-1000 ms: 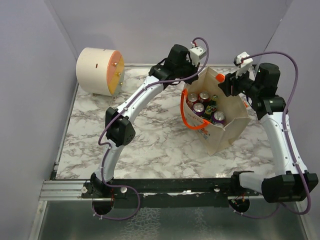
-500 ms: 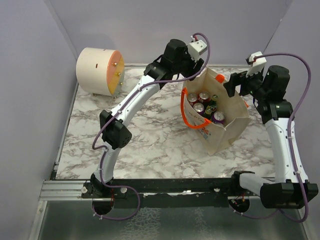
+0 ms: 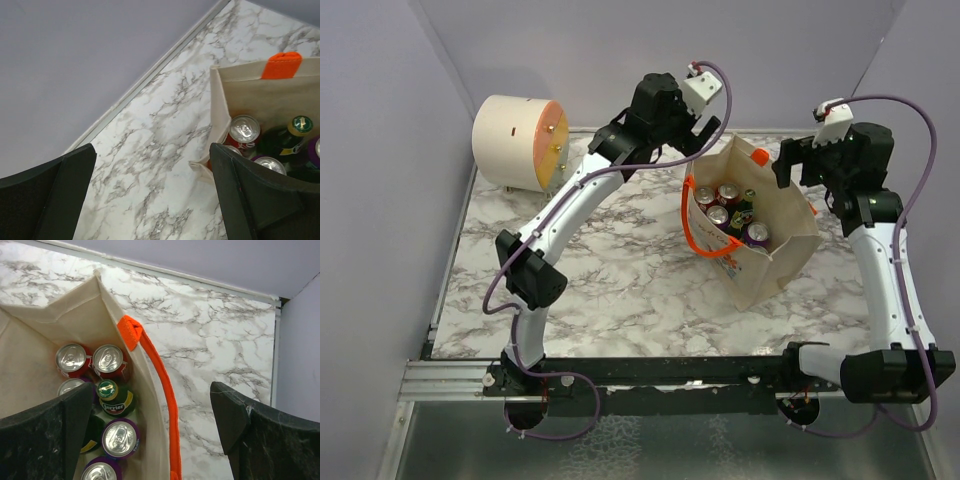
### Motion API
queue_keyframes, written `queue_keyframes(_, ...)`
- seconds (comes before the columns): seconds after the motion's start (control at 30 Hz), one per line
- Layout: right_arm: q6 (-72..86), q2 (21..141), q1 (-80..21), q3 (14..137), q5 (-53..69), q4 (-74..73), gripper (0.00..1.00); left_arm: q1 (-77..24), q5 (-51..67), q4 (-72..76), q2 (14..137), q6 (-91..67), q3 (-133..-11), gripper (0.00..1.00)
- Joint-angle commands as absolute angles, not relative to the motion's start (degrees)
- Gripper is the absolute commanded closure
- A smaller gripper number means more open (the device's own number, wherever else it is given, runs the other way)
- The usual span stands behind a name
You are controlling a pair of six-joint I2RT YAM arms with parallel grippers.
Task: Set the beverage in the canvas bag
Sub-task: Reset both arms
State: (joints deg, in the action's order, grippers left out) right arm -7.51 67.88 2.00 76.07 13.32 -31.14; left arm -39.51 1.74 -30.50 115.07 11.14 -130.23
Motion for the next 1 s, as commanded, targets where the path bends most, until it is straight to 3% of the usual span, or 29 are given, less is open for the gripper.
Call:
queue_keyframes(0.0, -7.34, 70.84, 2.29, 80.65, 9.00, -33.05, 0.00, -39.81, -9.00, -28.92, 110.90, 14.83, -128.17, 0.01)
queue_keyframes(0.37, -4.58, 76.17, 2.29, 87.38, 6.74, -32.83, 0.00, -36.39, -23.46, -21.35, 105.66, 16.81, -118.00, 0.01)
queue_keyframes(0.6, -5.58, 78.02, 2.29, 90.49, 4.59, -33.25, 0.00, -28.08, -16.67, -24.16, 99.32, 11.81, -112.64, 0.01)
queue_keyframes(0.8, -4.14, 79.68, 2.29, 96.35, 8.45, -34.91, 0.00, -26.22, -12.23, -14.61, 87.69, 16.57, -97.96, 0.01)
queue_keyframes(0.97, -5.95, 79.10, 2.29, 99.36, 10.24, -35.83, 0.00, -21.80, -5.98, -17.60, 84.72, 10.27, -97.87, 0.01)
